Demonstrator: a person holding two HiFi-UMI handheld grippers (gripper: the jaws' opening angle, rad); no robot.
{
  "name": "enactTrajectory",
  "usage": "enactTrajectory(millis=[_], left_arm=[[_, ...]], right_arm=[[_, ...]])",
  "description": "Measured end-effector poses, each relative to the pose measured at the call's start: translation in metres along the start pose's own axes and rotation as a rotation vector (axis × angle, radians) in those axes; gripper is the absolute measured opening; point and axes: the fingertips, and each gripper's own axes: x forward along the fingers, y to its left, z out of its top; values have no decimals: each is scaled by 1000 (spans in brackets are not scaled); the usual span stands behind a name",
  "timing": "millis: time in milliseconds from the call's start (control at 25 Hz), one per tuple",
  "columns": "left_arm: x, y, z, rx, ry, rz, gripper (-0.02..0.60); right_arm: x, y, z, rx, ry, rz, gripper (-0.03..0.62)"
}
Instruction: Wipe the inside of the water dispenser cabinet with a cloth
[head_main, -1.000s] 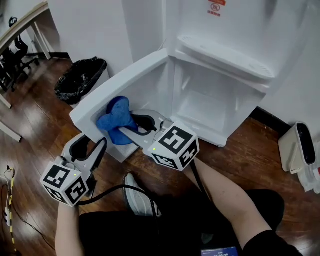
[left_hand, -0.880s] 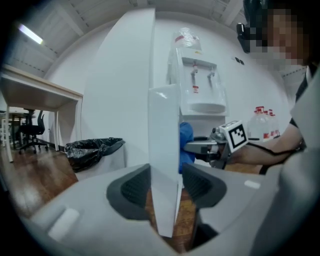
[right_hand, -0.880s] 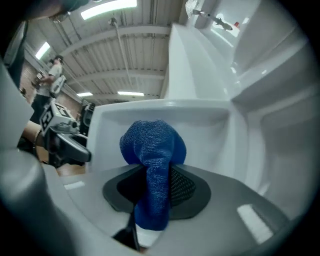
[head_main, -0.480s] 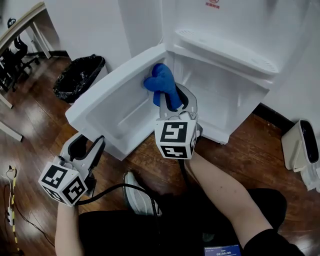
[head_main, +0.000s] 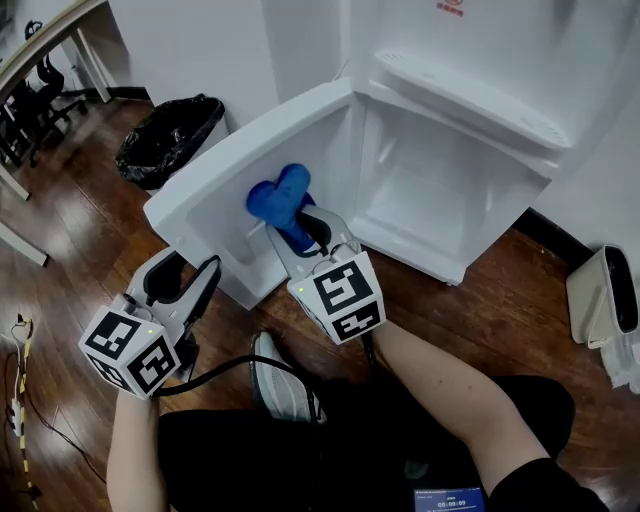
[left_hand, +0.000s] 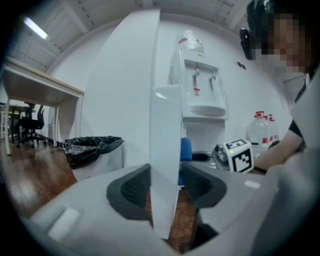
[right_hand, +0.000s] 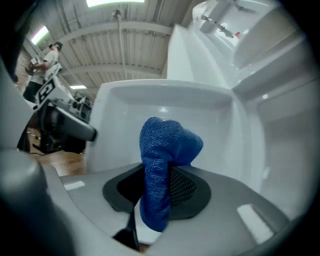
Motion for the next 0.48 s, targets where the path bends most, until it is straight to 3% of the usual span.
enactTrajectory(millis=[160, 320, 360, 400, 480], left_arm=[[1, 0, 0, -4, -3, -2, 198], [-1, -2, 0, -1, 0, -14, 198], [-1, -3, 0, -1, 1, -16, 198], [-1, -2, 0, -1, 2, -14, 198], [0, -1, 0, -5, 0, -3, 198]], right_arm=[[2, 69, 0, 2, -24, 256, 112], [-3, 75, -16, 149, -15, 463, 112], [-3, 68, -21, 136, 9, 479, 112], [-1, 54, -27, 85, 36, 440, 112], [4, 15, -37, -49, 85, 255, 112]])
